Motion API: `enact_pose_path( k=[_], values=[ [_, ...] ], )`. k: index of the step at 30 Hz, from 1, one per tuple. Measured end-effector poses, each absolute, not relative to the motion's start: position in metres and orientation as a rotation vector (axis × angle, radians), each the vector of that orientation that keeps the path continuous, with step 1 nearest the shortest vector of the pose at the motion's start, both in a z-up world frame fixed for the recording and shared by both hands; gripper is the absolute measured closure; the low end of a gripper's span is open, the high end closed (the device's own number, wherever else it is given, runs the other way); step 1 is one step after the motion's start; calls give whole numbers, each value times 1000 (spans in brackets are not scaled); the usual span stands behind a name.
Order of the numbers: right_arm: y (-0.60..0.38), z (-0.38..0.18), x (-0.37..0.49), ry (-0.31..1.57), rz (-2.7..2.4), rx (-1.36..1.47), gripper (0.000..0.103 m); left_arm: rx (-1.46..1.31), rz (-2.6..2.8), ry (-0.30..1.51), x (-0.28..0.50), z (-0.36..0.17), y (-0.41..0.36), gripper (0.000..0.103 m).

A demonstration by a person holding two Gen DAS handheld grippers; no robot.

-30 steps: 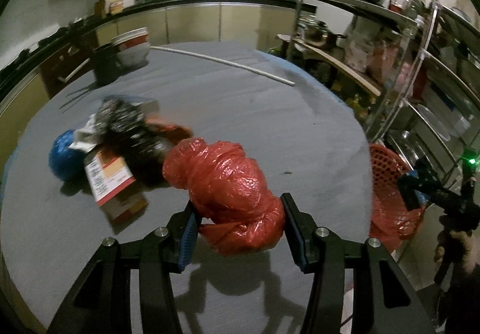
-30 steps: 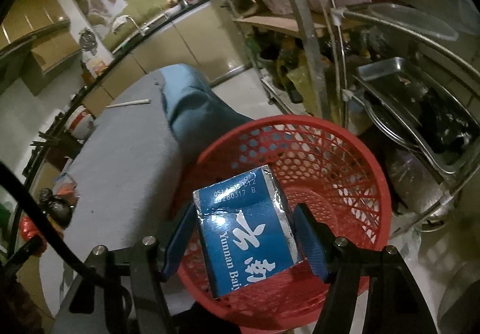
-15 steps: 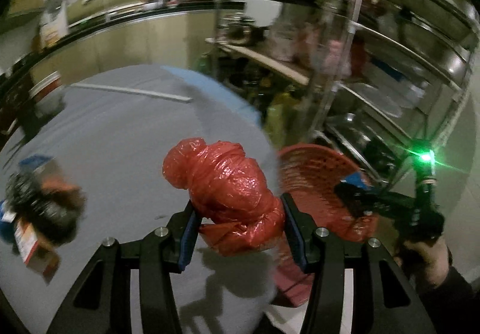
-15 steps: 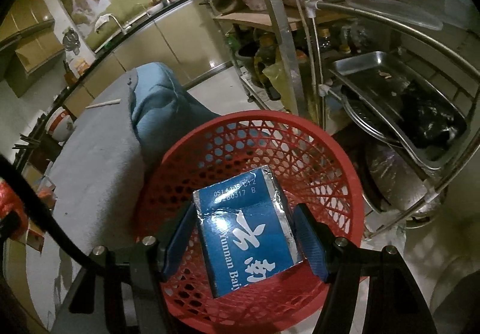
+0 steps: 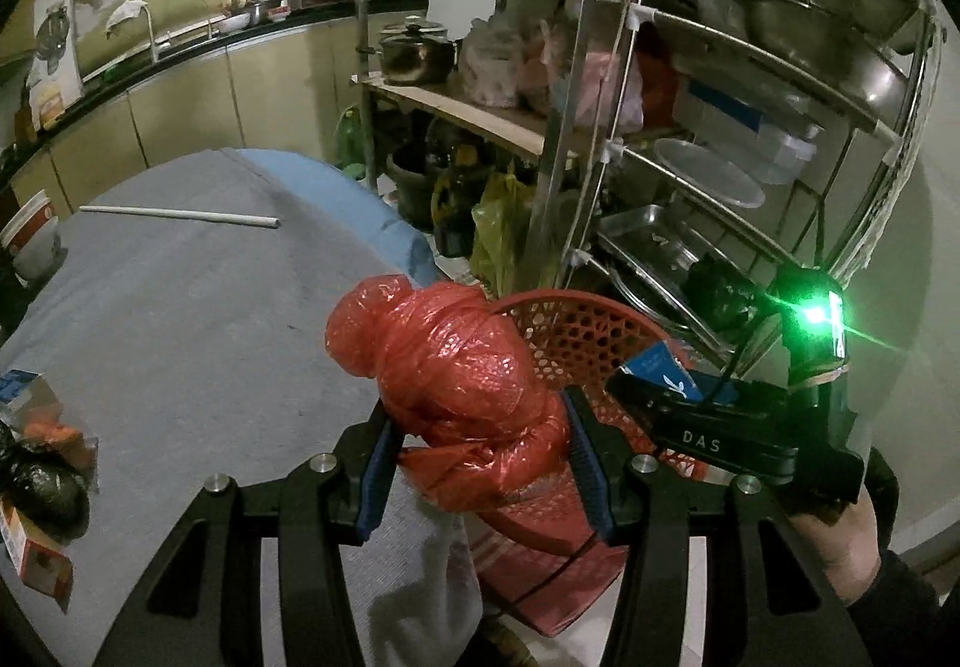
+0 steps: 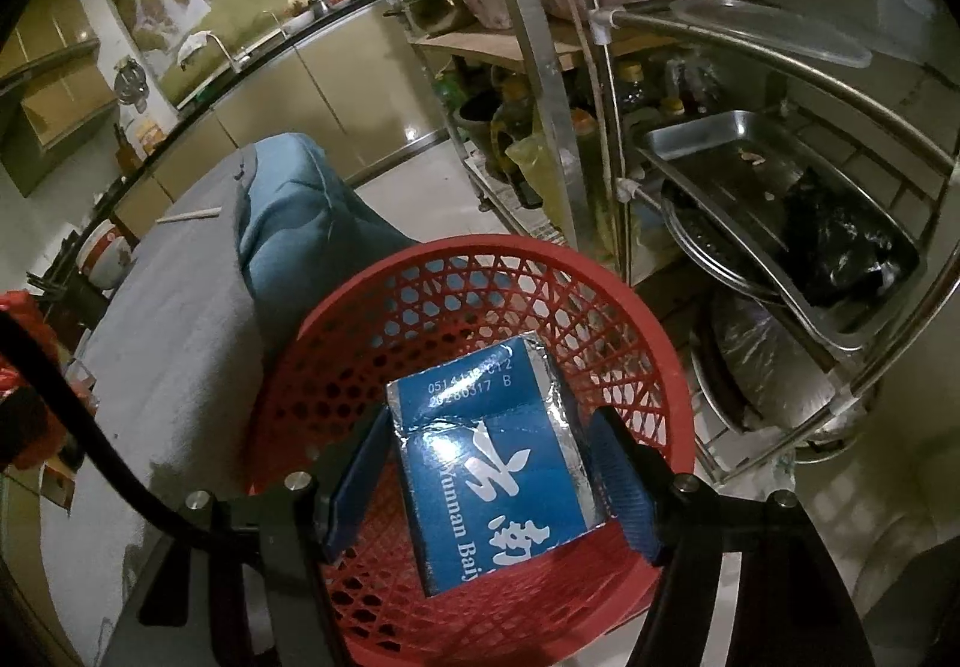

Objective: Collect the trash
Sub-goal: 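Open the right tool to drop the blue packet while the left tool drops the red bag into the basket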

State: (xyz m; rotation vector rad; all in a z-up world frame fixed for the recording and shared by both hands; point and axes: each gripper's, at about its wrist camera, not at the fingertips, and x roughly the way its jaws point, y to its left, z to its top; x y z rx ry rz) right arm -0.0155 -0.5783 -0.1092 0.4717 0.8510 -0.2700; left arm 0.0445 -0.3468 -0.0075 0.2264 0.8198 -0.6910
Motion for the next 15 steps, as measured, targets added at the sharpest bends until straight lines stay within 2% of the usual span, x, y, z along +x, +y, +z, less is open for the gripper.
enact_pose_path(
  k=[4, 6, 15],
  values=[
    [-579, -115, -9, 887, -285, 462, 30, 230, -683, 830, 49, -11, -351, 49],
    [-582, -117, -8, 896, -322, 461, 24, 234, -681, 832, 51, -13, -355, 49],
    [-585, -97, -39, 820, -359, 494, 22, 264, -717, 869, 59, -27, -379, 49]
  ],
)
